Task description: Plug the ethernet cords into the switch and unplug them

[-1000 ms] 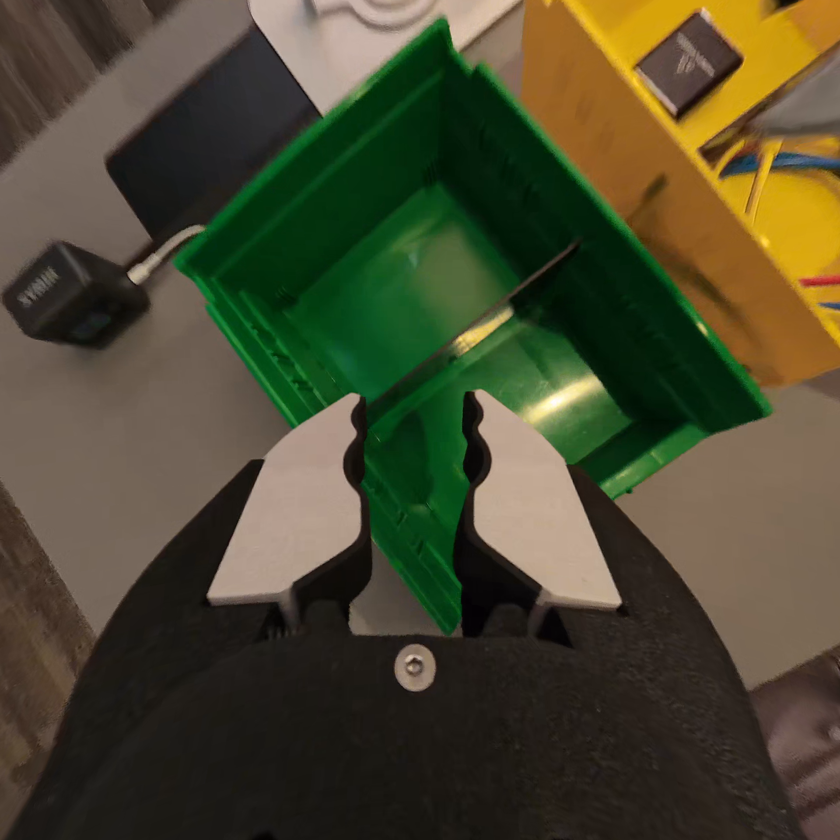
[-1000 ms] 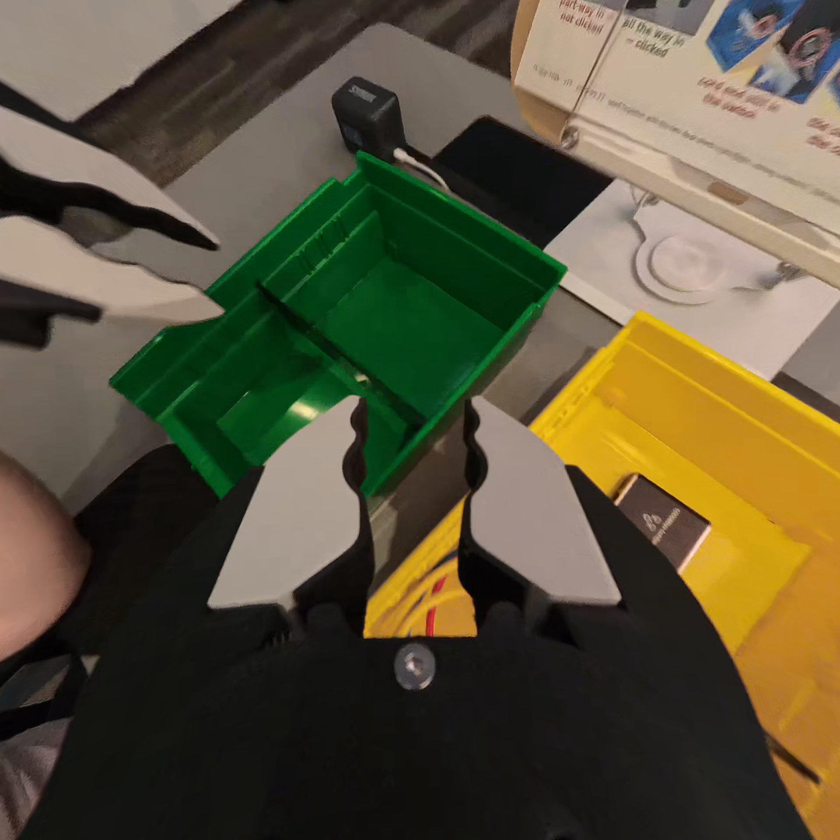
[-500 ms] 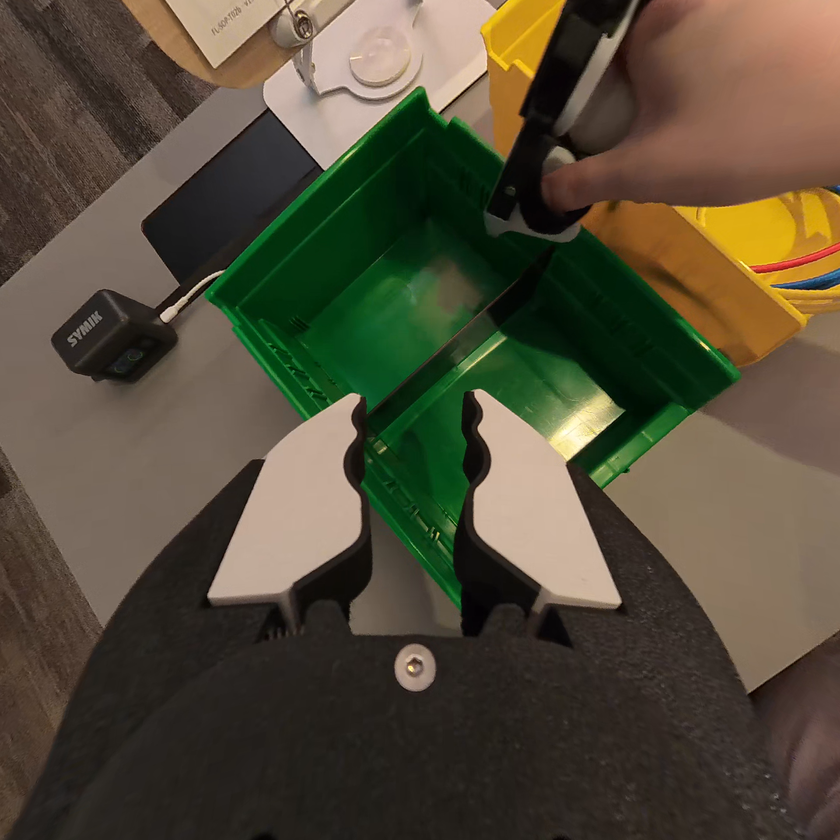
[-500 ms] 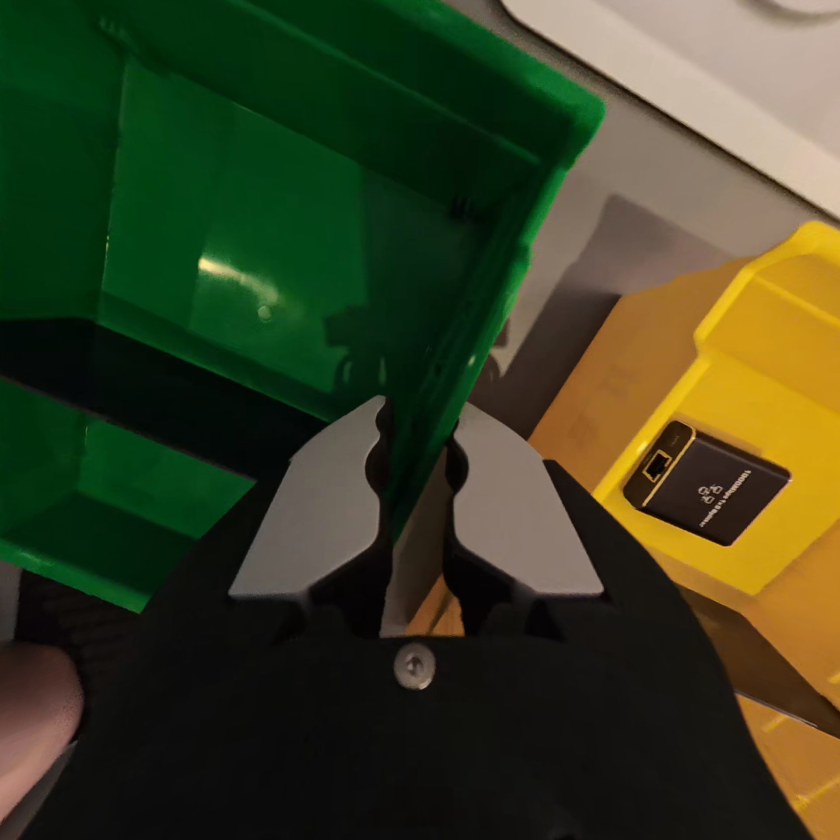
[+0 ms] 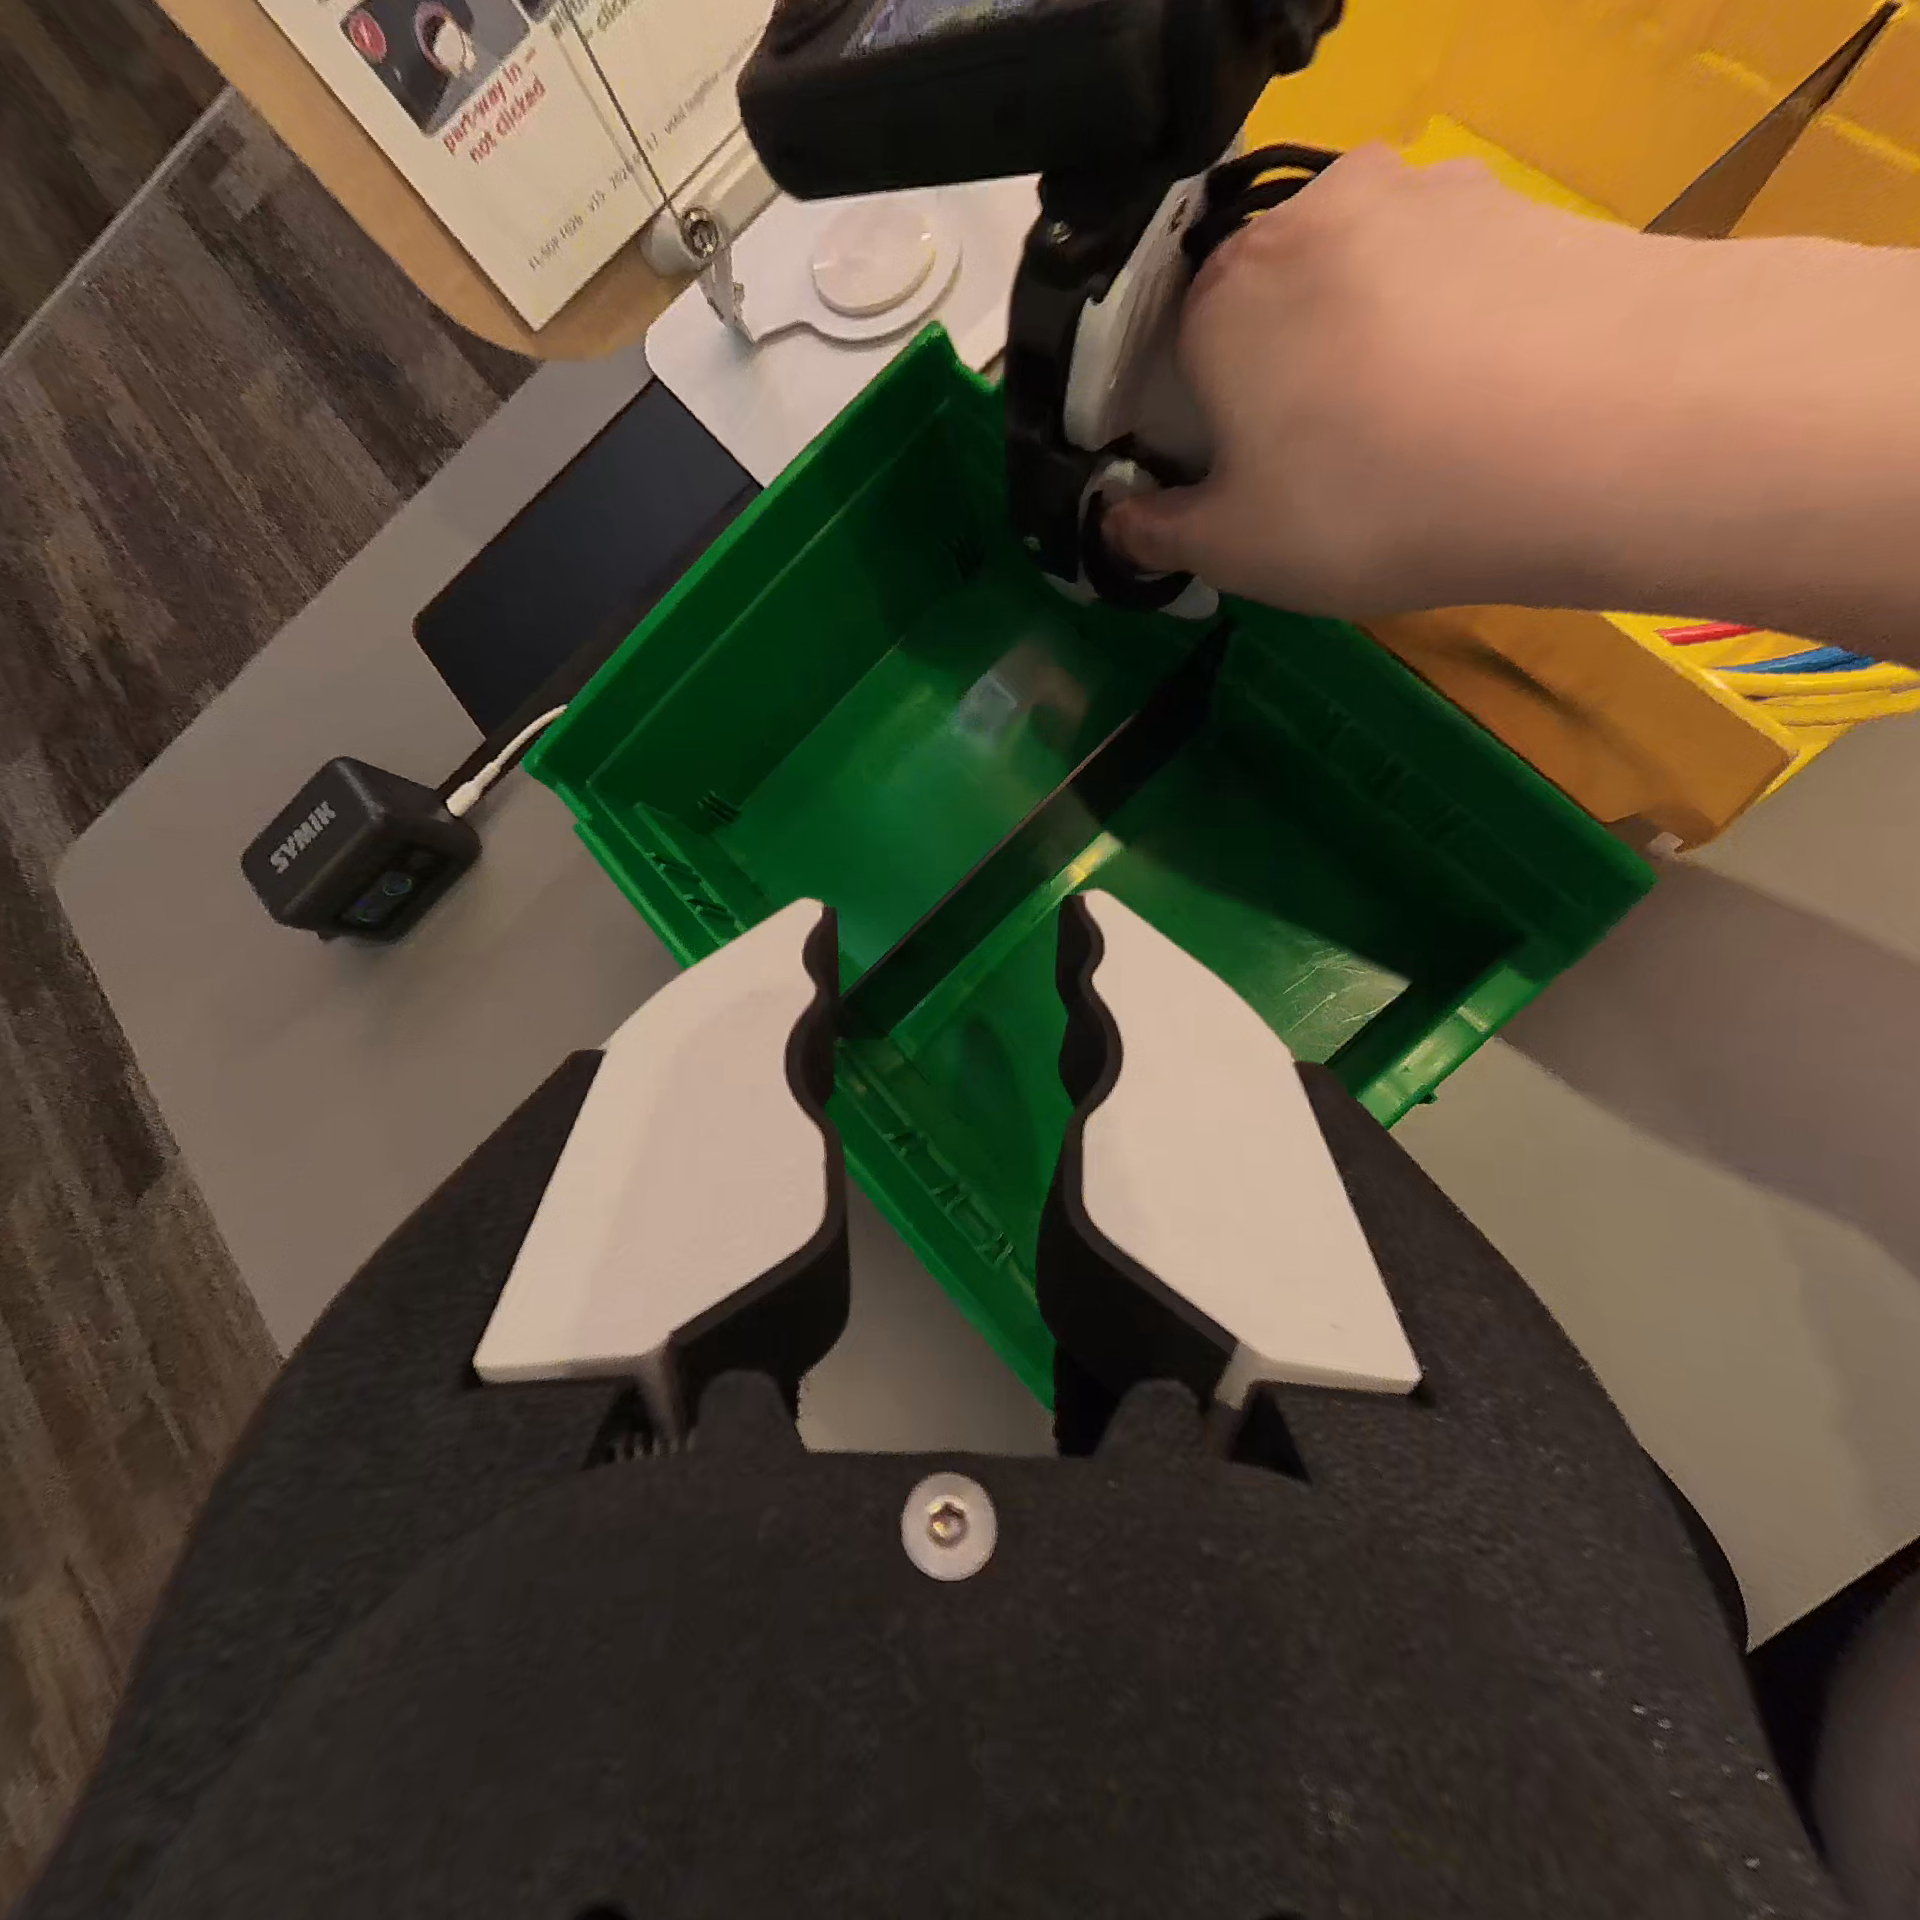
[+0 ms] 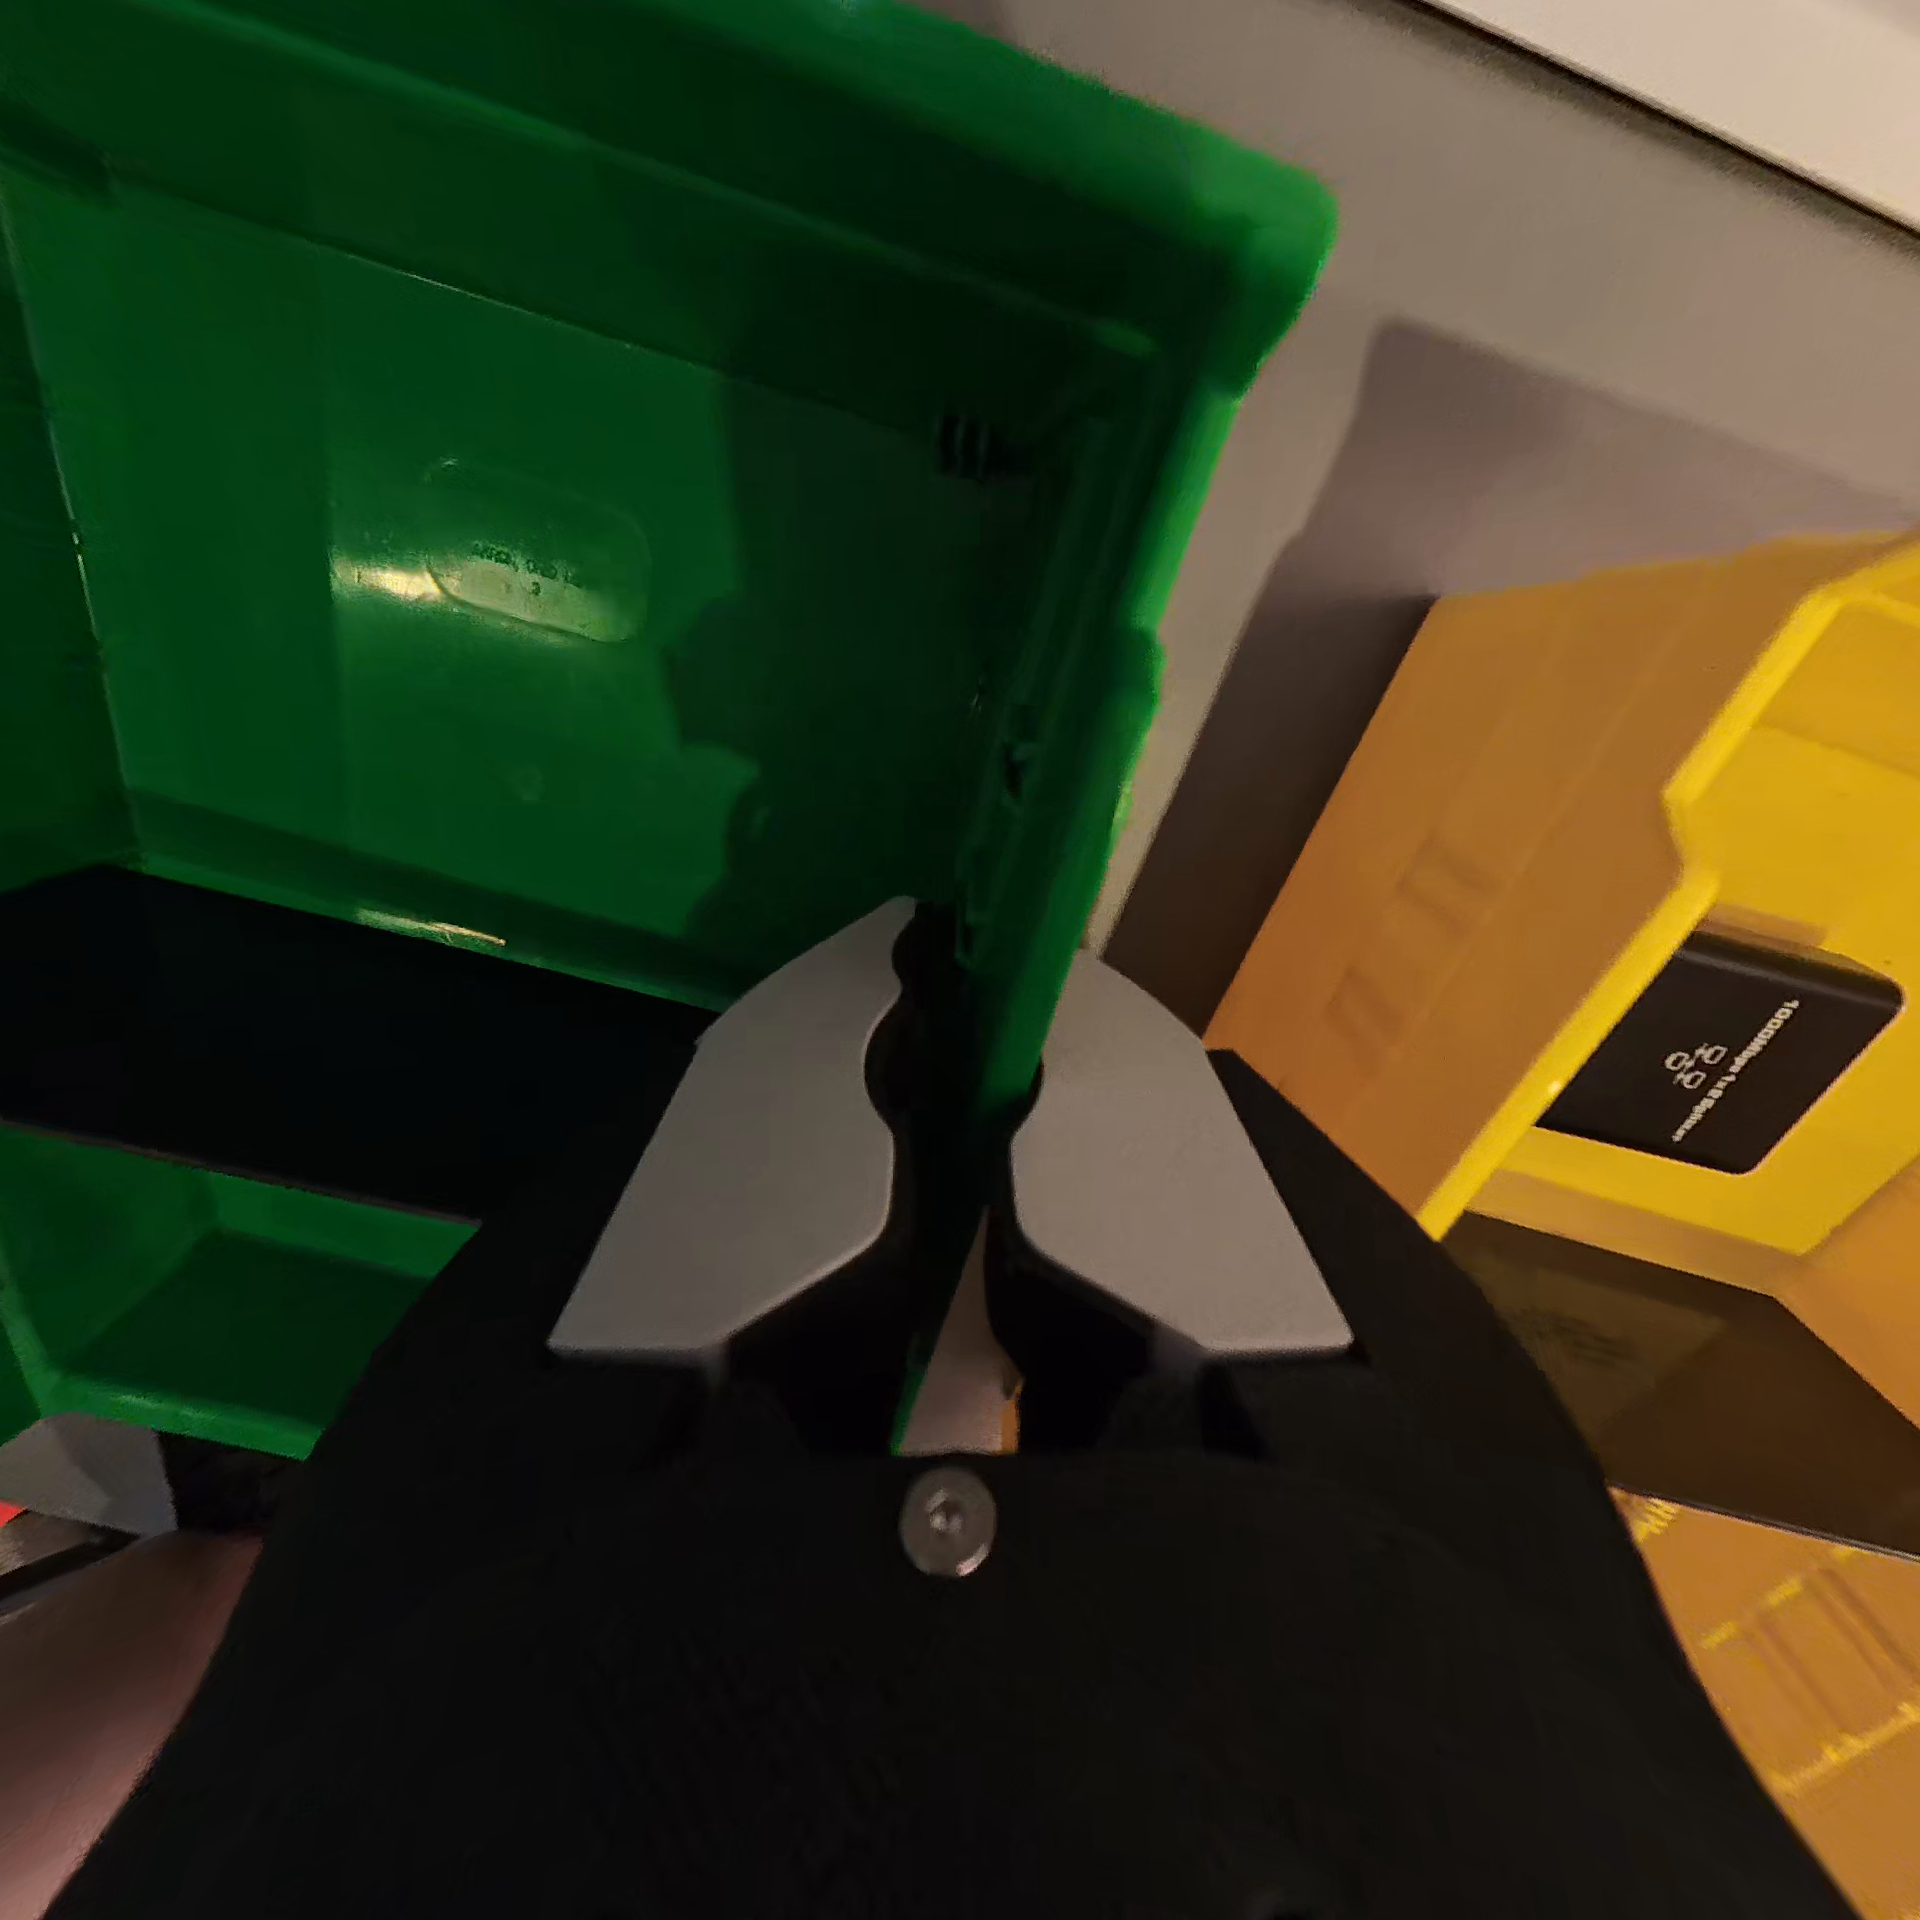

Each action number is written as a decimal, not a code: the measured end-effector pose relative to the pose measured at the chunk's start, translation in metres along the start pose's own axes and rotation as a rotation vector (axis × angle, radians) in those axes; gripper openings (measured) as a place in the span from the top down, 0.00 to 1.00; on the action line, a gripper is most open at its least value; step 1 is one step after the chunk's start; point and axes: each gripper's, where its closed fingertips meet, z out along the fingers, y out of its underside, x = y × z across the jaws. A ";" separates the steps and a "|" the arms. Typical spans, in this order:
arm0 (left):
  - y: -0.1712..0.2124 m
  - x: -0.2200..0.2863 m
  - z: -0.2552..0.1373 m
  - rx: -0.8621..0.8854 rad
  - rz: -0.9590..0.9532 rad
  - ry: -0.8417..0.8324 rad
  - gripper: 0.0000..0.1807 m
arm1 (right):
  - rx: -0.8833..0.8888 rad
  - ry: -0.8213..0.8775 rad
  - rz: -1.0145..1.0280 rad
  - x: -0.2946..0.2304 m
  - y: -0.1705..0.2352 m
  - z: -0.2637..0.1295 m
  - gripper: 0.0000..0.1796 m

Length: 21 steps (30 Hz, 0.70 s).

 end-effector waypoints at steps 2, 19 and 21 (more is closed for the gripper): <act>-0.002 0.003 -0.004 0.017 0.018 -0.004 0.78 | -0.018 -0.026 0.011 -0.004 0.002 0.000 0.95; -0.036 0.014 -0.053 0.224 -0.004 -0.129 0.68 | -0.048 -0.054 0.012 -0.011 -0.011 -0.072 0.96; -0.053 0.015 -0.080 0.362 -0.042 -0.173 0.67 | -0.049 -0.071 0.002 -0.015 -0.013 -0.090 0.96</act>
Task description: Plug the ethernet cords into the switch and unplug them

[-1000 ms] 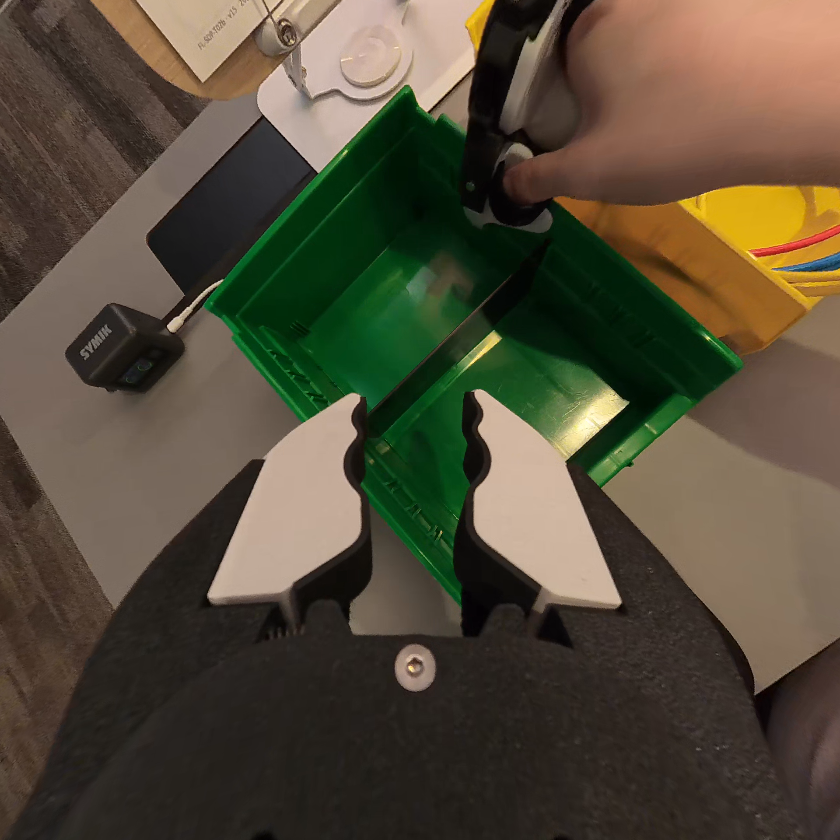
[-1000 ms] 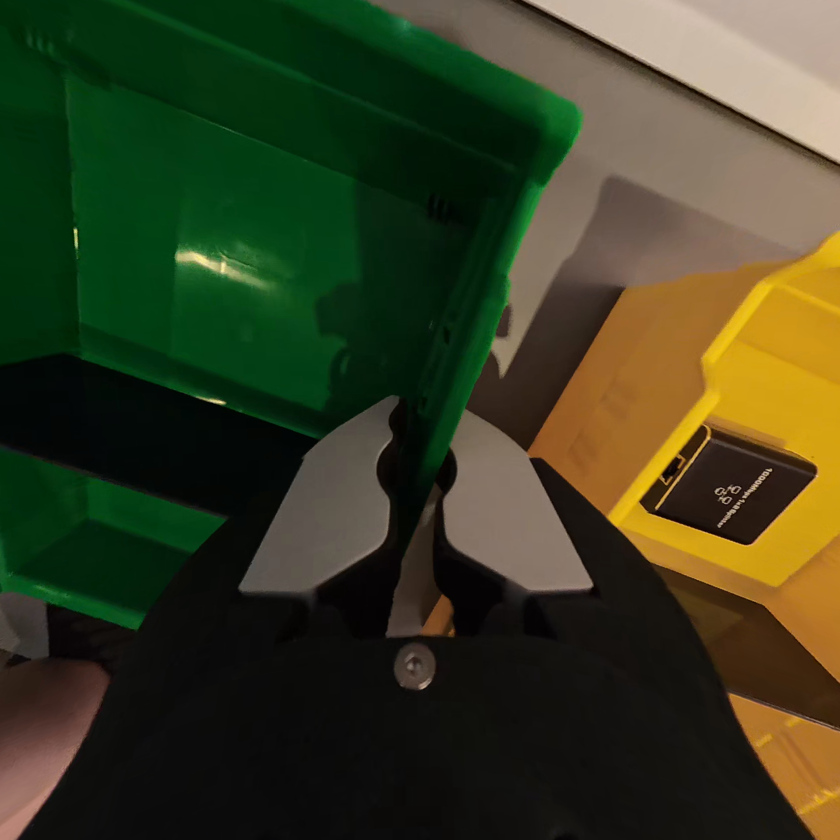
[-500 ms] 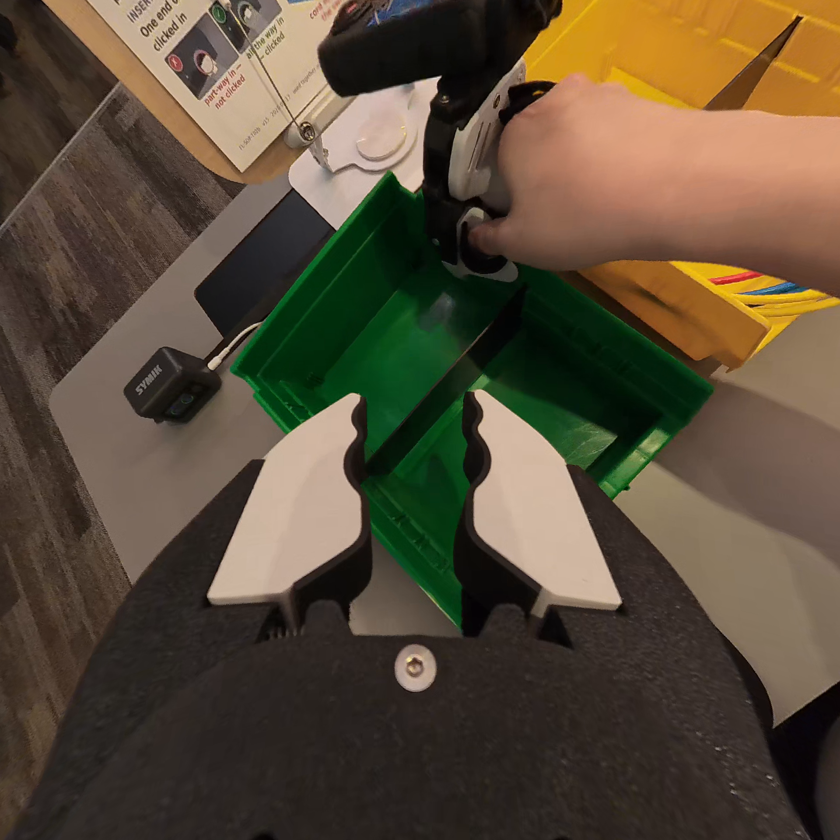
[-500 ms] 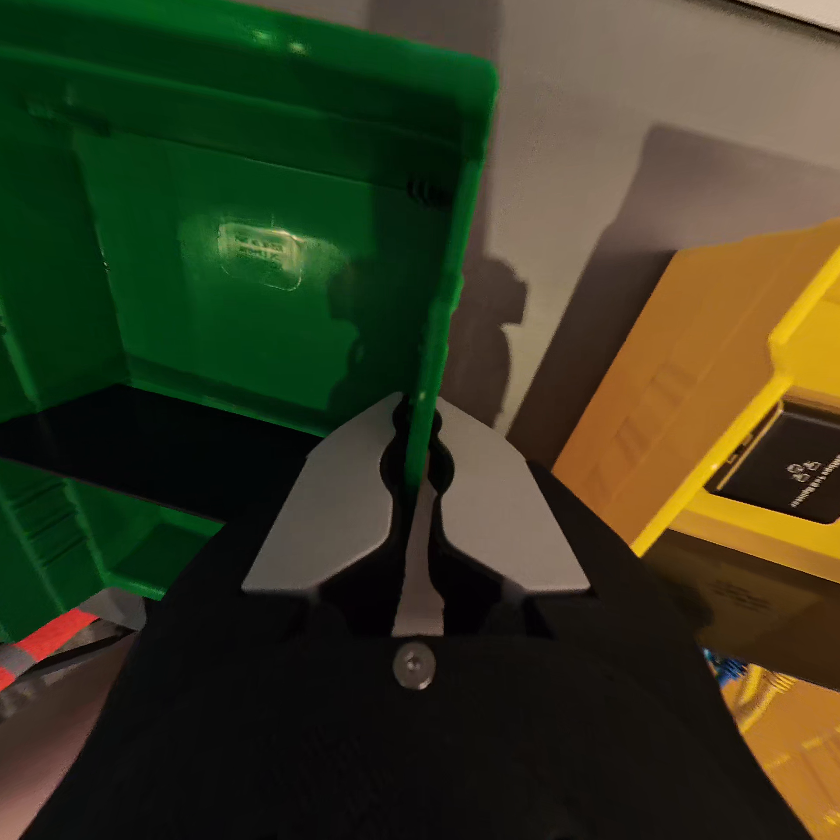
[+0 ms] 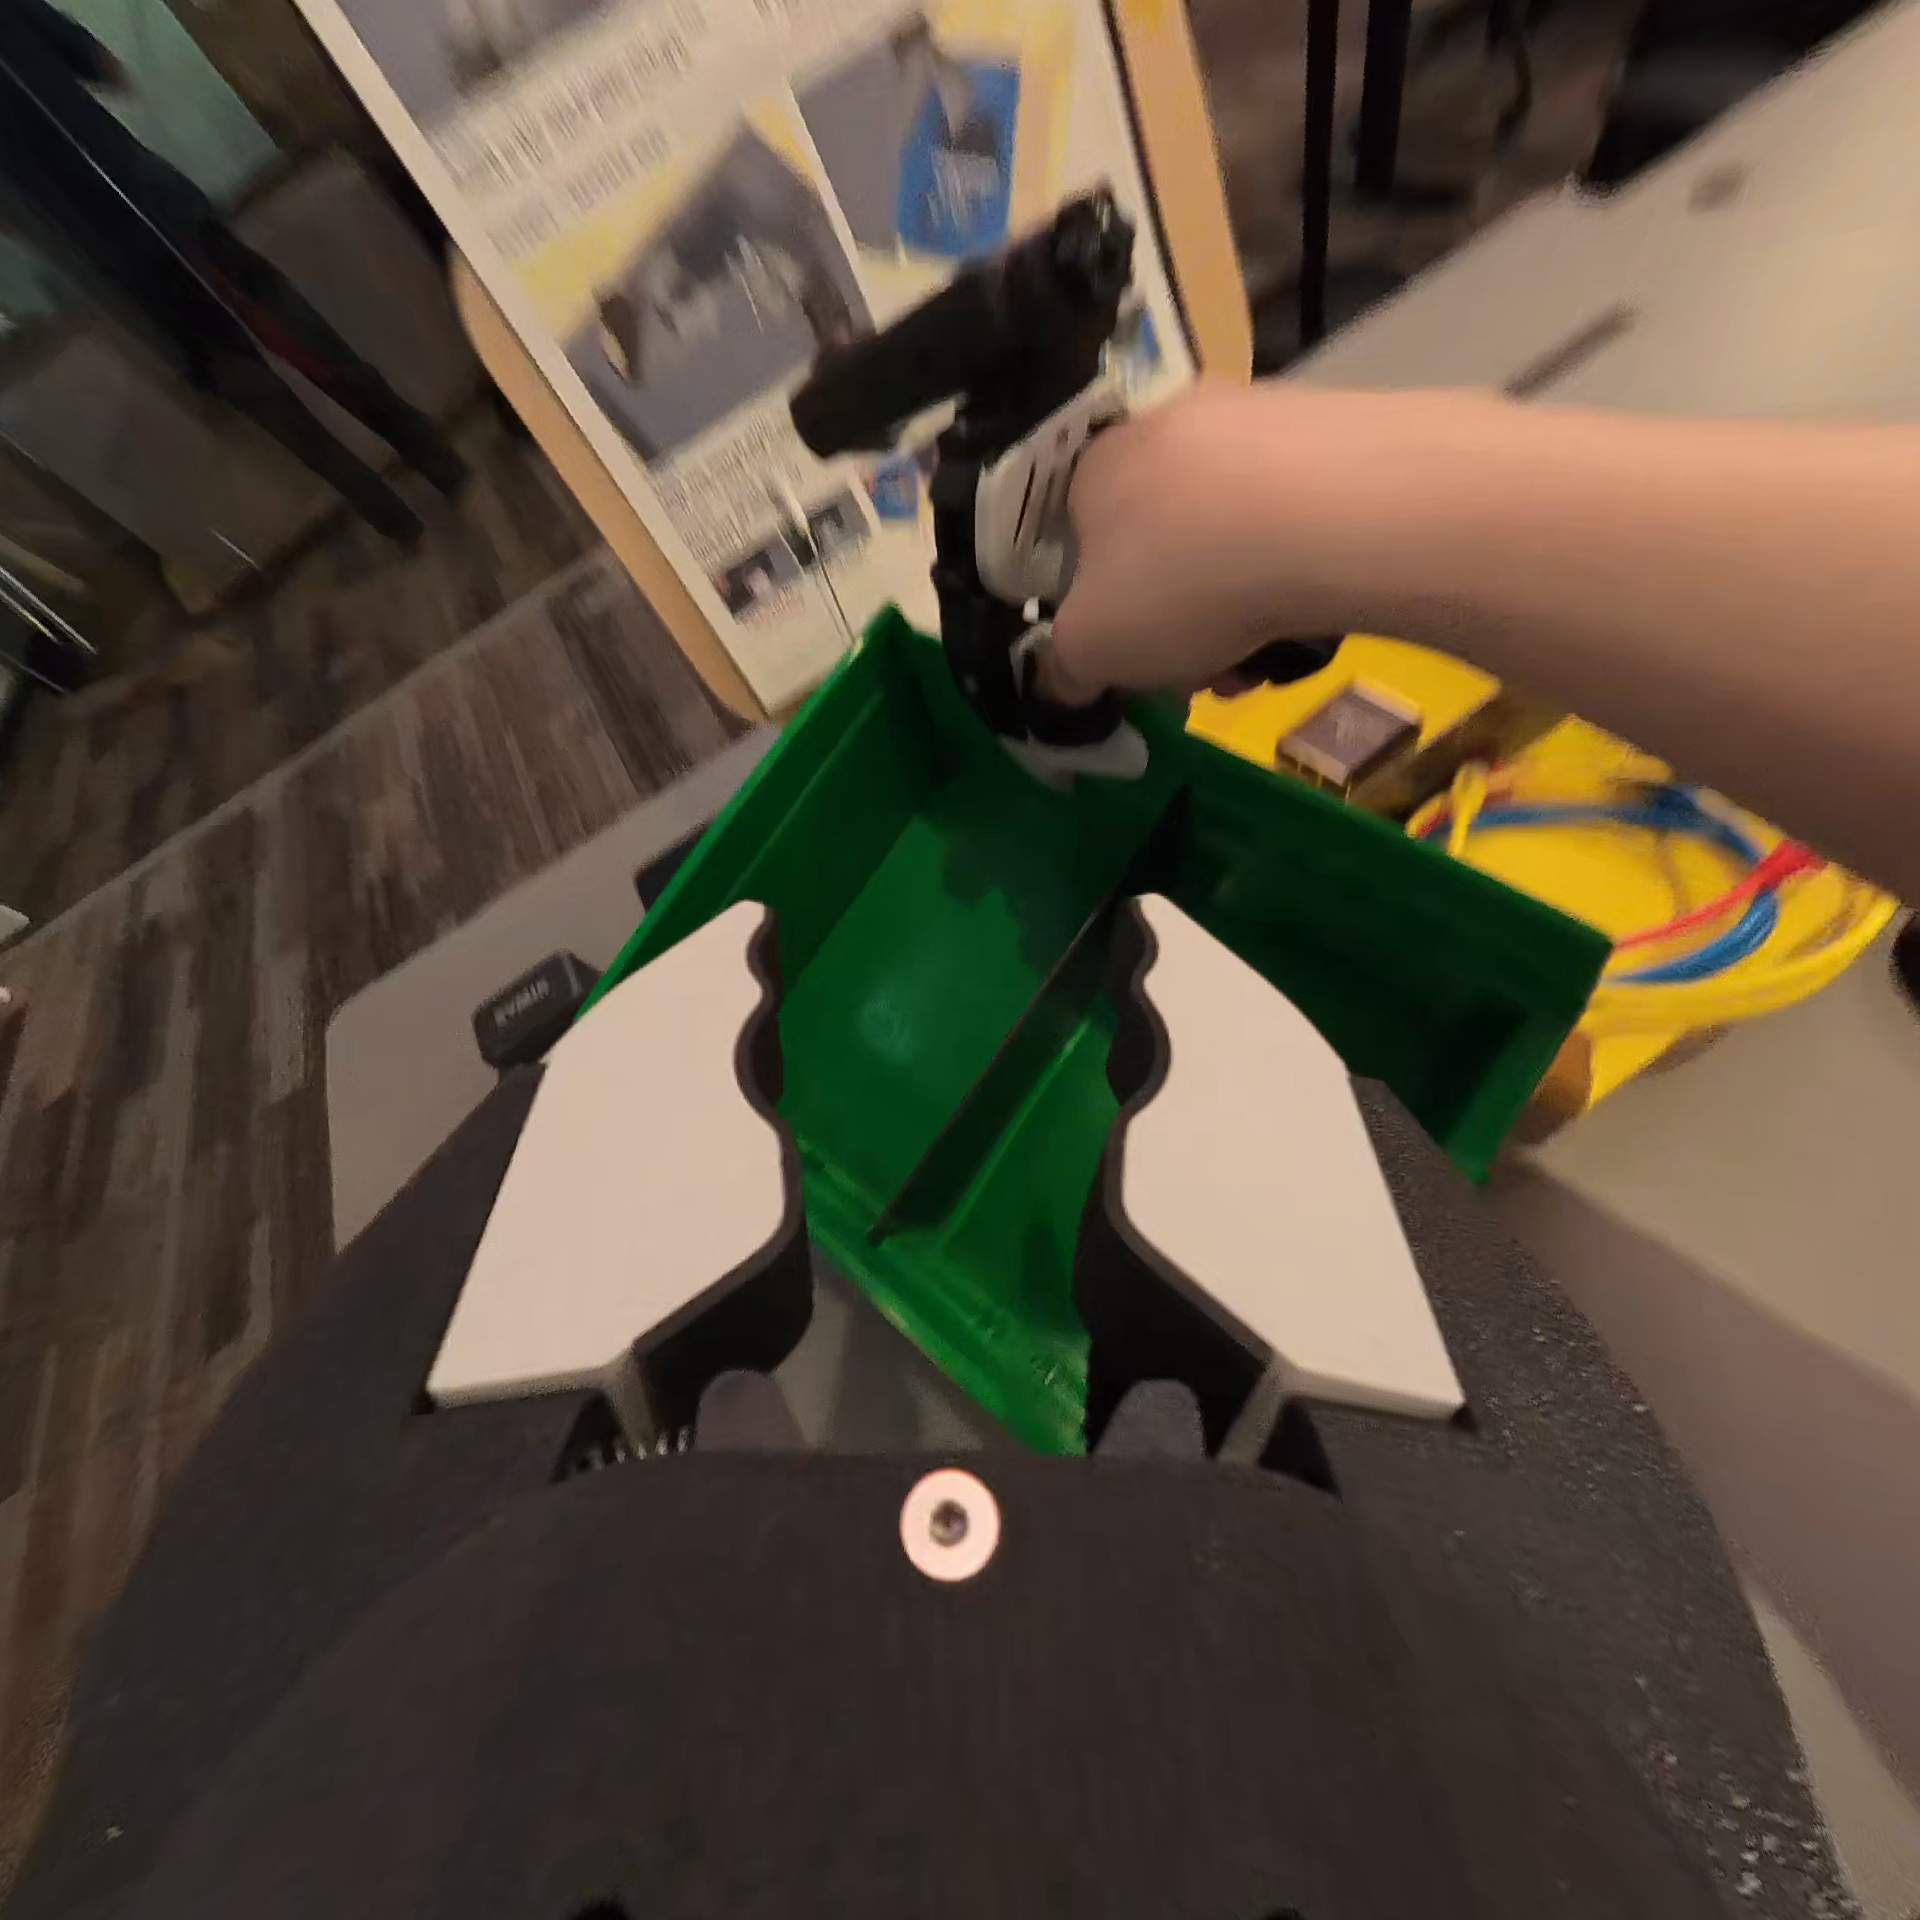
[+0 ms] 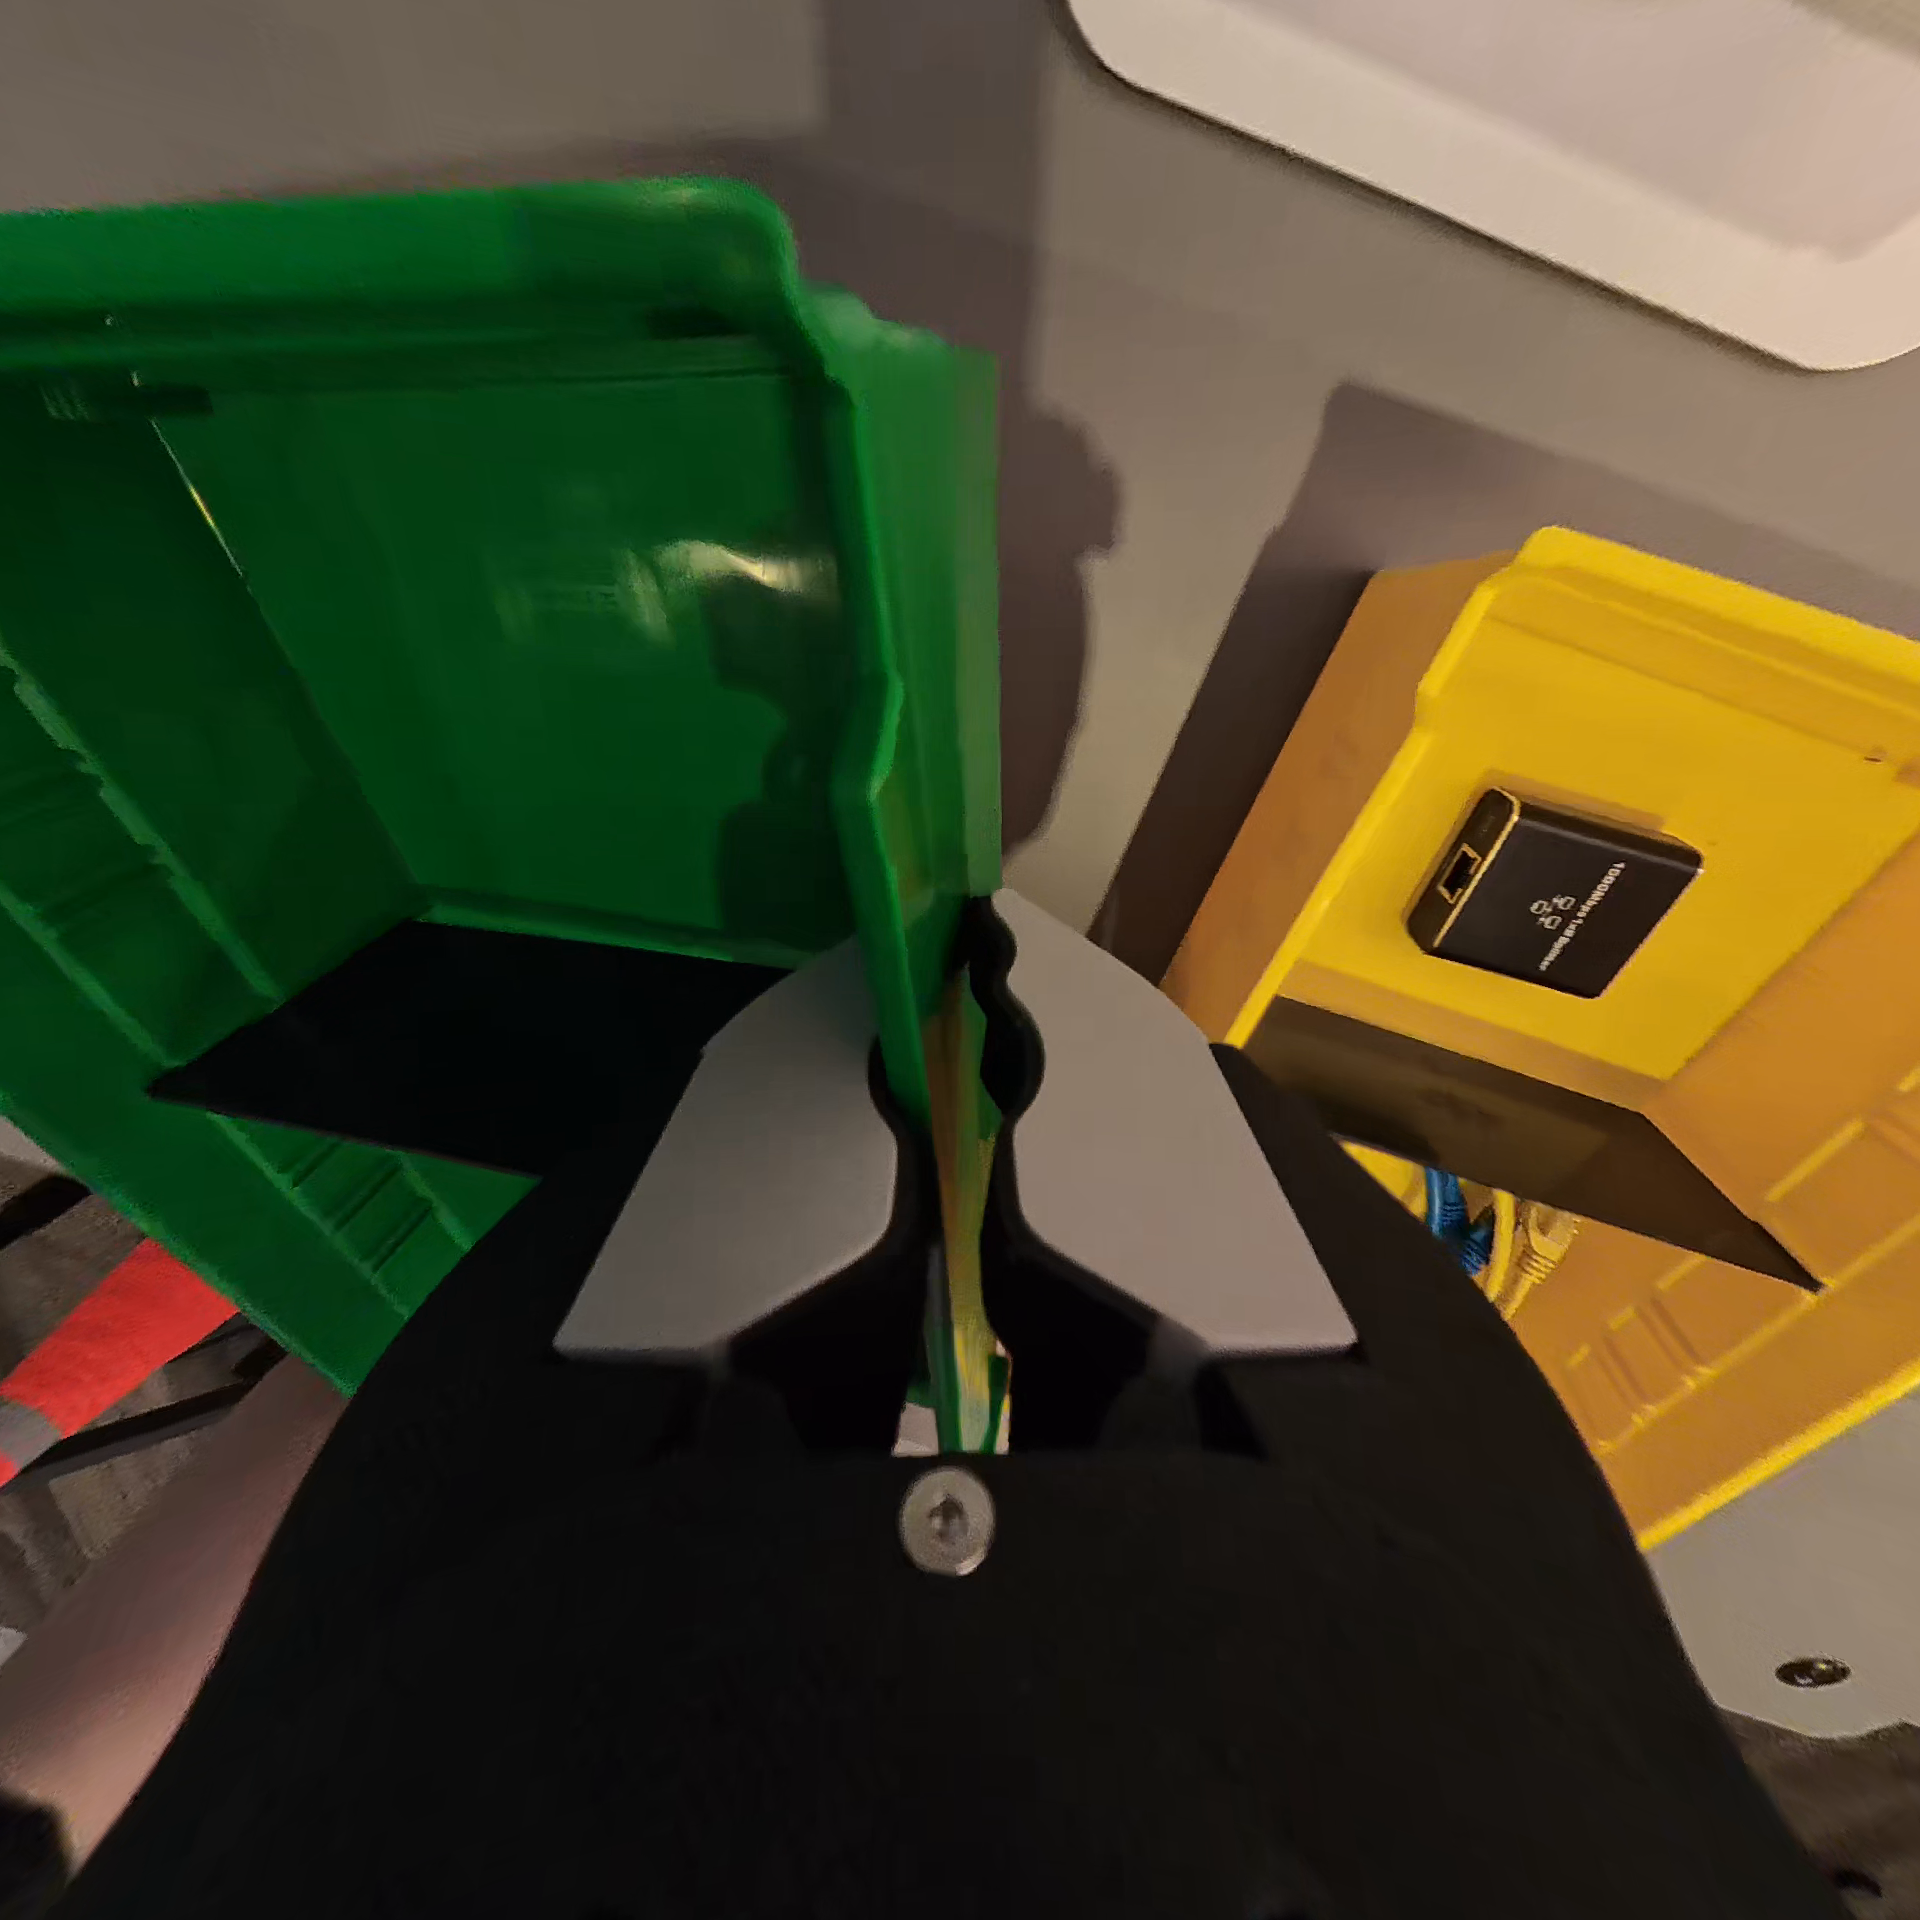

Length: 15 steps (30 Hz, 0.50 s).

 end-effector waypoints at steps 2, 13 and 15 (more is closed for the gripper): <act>-0.021 0.004 -0.023 0.147 -0.031 -0.009 0.67 | 0.018 -0.035 -0.017 -0.006 -0.003 -0.023 0.96; -0.059 0.037 -0.091 0.528 -0.057 0.173 0.72 | 0.231 -0.164 0.167 0.119 0.033 -0.187 0.97; -0.051 0.042 -0.074 0.448 -0.038 0.199 0.71 | 0.277 -0.132 0.273 0.175 0.058 -0.206 0.96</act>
